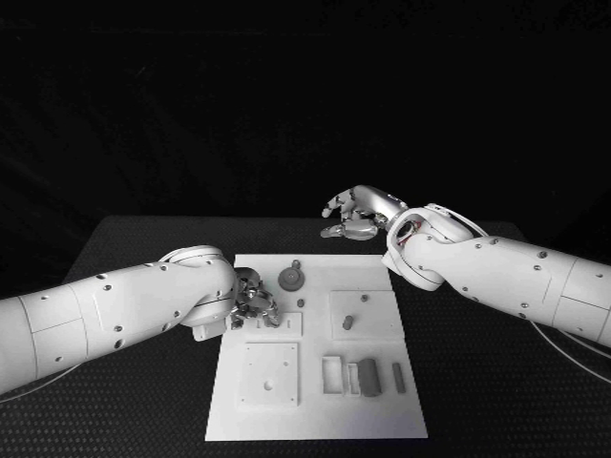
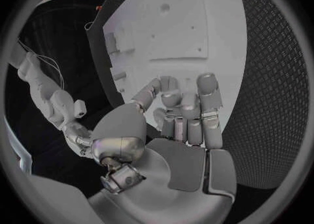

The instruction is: Assemble the parts on the task board

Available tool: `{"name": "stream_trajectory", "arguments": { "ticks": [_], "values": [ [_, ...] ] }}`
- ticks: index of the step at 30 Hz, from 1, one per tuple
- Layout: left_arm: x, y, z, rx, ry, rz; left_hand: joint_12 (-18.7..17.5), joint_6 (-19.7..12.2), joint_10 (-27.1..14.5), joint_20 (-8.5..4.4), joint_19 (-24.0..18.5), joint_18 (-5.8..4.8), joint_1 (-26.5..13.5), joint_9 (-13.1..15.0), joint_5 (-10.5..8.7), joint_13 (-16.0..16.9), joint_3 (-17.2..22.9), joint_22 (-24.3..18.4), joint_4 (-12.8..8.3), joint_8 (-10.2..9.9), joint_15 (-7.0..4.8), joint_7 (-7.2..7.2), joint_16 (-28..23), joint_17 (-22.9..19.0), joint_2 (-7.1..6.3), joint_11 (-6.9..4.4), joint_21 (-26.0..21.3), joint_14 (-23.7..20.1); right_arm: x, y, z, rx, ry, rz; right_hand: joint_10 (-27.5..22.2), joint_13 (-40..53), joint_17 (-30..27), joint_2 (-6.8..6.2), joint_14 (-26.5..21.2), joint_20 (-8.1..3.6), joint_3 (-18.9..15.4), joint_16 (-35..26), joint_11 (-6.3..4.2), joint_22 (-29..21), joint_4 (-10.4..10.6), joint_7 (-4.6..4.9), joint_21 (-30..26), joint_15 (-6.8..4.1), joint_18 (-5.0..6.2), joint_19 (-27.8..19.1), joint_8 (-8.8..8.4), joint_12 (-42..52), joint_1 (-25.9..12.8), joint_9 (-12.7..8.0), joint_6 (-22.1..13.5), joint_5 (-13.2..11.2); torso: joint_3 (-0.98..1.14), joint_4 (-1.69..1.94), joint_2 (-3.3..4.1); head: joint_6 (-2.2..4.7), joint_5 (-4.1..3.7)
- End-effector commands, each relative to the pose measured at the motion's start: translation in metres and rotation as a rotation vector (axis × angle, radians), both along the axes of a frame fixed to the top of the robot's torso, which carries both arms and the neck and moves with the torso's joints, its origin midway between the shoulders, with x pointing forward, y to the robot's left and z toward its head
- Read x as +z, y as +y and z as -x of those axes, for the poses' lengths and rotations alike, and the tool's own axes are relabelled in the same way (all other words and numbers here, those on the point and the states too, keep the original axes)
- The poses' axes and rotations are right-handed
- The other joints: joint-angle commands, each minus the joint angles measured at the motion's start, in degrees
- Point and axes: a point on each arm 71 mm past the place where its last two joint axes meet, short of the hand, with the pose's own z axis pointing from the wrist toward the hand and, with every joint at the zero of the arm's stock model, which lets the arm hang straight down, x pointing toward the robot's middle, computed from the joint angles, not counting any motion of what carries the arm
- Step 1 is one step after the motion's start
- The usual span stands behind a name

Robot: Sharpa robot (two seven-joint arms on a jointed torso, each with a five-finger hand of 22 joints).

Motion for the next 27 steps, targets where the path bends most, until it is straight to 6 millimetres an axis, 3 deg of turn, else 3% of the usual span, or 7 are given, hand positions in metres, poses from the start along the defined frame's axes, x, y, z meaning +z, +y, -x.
{"name": "stream_trajectory", "arguments": {
  "ticks": [1,27],
  "values": [
    [-0.0003,-0.0004,-0.0001,-0.013,-0.001,-0.029,-0.26,5.68,0.62,-0.16,0.41,0.86,-0.21,30.85,0.41,0.07,2.43,0.99,2.19,5.24,-2.19,-1.62,0.38,-0.08,0.56,-0.53,-0.20,-1.61,0.0000,0.0020,0.0007,0.014,0.005,0.003,-0.46,-0.06,0.00,0.32,-0.30,-0.18,0.12,-0.35,-0.06,0.47,-0.25,1.78,-0.22,0.22,3.57,0.09,-0.02,-0.24,0.09,0.03,-1.37,0.38,0.01,0.01,0.00,-0.06,0.01],
    [-0.0024,-0.0028,-0.0009,-0.020,0.013,-0.042,-0.32,6.12,0.92,-0.14,0.68,0.81,-0.73,31.88,-0.06,0.06,2.31,1.00,2.42,4.88,-2.24,-1.77,0.61,-0.44,0.50,-0.68,-0.17,-1.39,0.0000,0.0039,0.0012,0.019,0.007,0.004,-0.48,-0.11,0.00,0.49,-0.33,-0.16,0.08,-0.35,-0.07,0.51,-0.38,1.77,-0.24,0.21,3.57,0.07,-0.02,-0.25,0.12,0.03,-1.37,0.38,0.03,0.02,0.03,-0.22,-0.15]
  ]
}}
